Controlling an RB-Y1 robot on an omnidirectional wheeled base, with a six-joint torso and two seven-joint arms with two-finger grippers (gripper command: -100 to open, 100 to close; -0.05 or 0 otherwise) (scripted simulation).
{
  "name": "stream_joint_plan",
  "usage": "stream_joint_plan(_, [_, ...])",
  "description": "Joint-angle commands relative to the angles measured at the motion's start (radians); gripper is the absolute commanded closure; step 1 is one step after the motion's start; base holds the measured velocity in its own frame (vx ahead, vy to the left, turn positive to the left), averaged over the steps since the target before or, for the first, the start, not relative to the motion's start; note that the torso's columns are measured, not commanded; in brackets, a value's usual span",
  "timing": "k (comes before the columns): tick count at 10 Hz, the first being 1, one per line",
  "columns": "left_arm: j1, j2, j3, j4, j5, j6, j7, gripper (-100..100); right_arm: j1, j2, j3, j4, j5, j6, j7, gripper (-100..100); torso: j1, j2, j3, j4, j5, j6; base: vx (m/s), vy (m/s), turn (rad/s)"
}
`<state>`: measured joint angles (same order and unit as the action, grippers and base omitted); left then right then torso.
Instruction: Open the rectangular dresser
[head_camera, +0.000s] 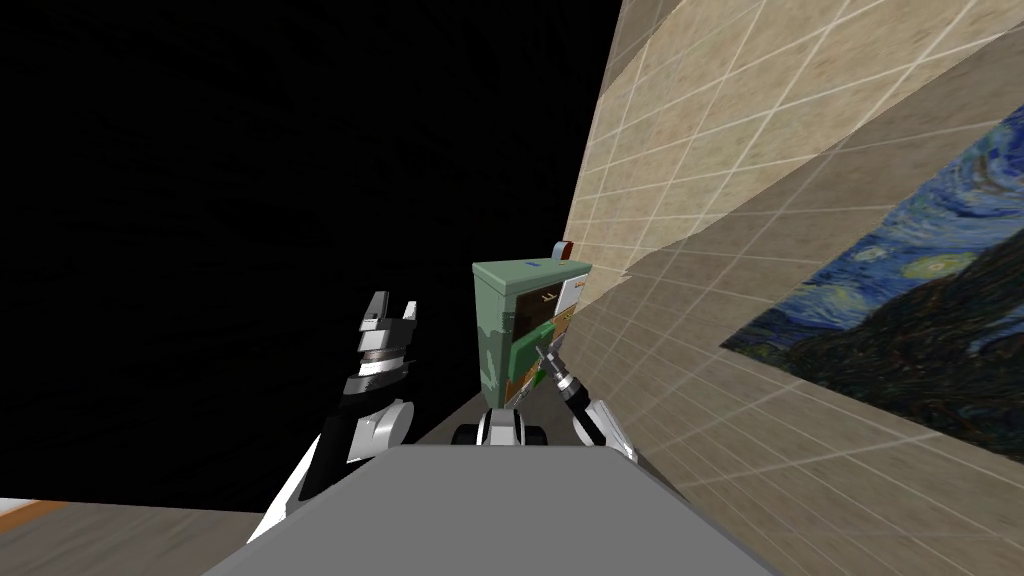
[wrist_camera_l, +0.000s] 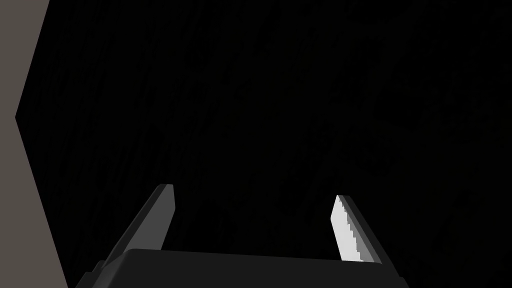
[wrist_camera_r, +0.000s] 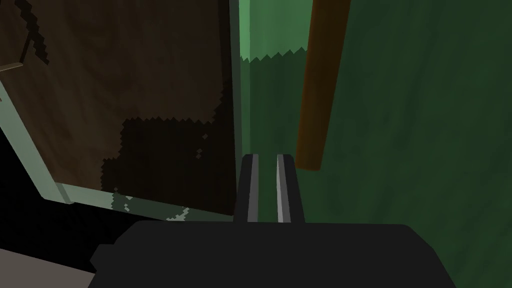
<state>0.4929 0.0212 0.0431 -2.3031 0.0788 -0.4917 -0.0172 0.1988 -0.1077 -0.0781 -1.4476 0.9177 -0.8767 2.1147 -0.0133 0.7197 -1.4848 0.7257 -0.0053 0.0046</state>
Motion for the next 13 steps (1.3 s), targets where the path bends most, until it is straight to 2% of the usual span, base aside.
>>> stream_joint_plan(1, [0.000,0.000,0.000,0.000,0.000,0.000,0.000,0,0.007,0.026,-0.018,0.044,0.013,0.002,0.045,-100,0.000,0.000,0.000,0.000,0.001,0.001,-0.001,-0.003,-0.026])
stream_joint_plan(5, [0.000,0.000,0.000,0.000,0.000,0.000,0.000,0,0.007,0.128,-0.026,0.074,0.031,-0.008,0.097,-100,0.008,0.001,0.001,-0.006,-0.001,-0.006,-0.001,-0.013,-0.023])
stream_joint_plan(6, [0.000,0.000,0.000,0.000,0.000,0.000,0.000,0,-0.011,0.122,-0.029,0.050,0.020,-0.017,0.098,-100,0.012,0.003,0.002,-0.007,-0.001,-0.007,-0.007,-0.006,-0.004])
stream_joint_plan(7, [0.000,0.000,0.000,0.000,0.000,0.000,0.000,0,-0.036,0.113,-0.026,0.032,0.026,0.009,0.073,-100,0.012,0.005,0.002,-0.002,0.001,-0.006,0.000,0.034,0.030])
stream_joint_plan(8, [0.000,0.000,0.000,0.000,0.000,0.000,0.000,0,-0.044,0.108,-0.026,0.027,0.028,0.019,0.064,-100,0.012,0.006,0.003,0.002,0.003,-0.005,0.007,0.043,-0.009])
stream_joint_plan(9, [0.000,0.000,0.000,0.000,0.000,0.000,0.000,0,-0.044,0.114,-0.022,0.015,0.024,0.003,0.070,-100,0.010,0.007,0.003,0.002,0.003,-0.003,-0.008,0.013,-0.031])
stream_joint_plan(10, [0.000,0.000,0.000,0.000,0.000,0.000,0.000,0,-0.029,0.117,-0.027,0.036,0.023,-0.001,0.082,100,0.008,0.006,0.003,0.002,0.002,-0.006,-0.001,-0.001,0.020])
stream_joint_plan(11, [0.000,0.000,0.000,0.000,0.000,0.000,0.000,0,-0.014,0.125,-0.028,0.045,0.018,-0.022,0.100,100,0.010,0.009,0.004,0.006,0.003,-0.005,-0.001,-0.035,-0.001])
stream_joint_plan(12, [0.000,0.000,0.000,0.000,0.000,0.000,0.000,0,-0.026,0.120,-0.024,0.029,0.024,-0.003,0.080,100,0.010,0.014,0.006,0.010,0.004,-0.005,0.000,-0.021,0.005])
stream_joint_plan(13, [0.000,0.000,0.000,0.000,0.000,0.000,0.000,0,-0.026,0.087,-0.023,0.029,0.024,-0.006,0.083,-100,0.012,0.017,0.008,0.011,0.005,-0.004,0.001,0.001,0.018])
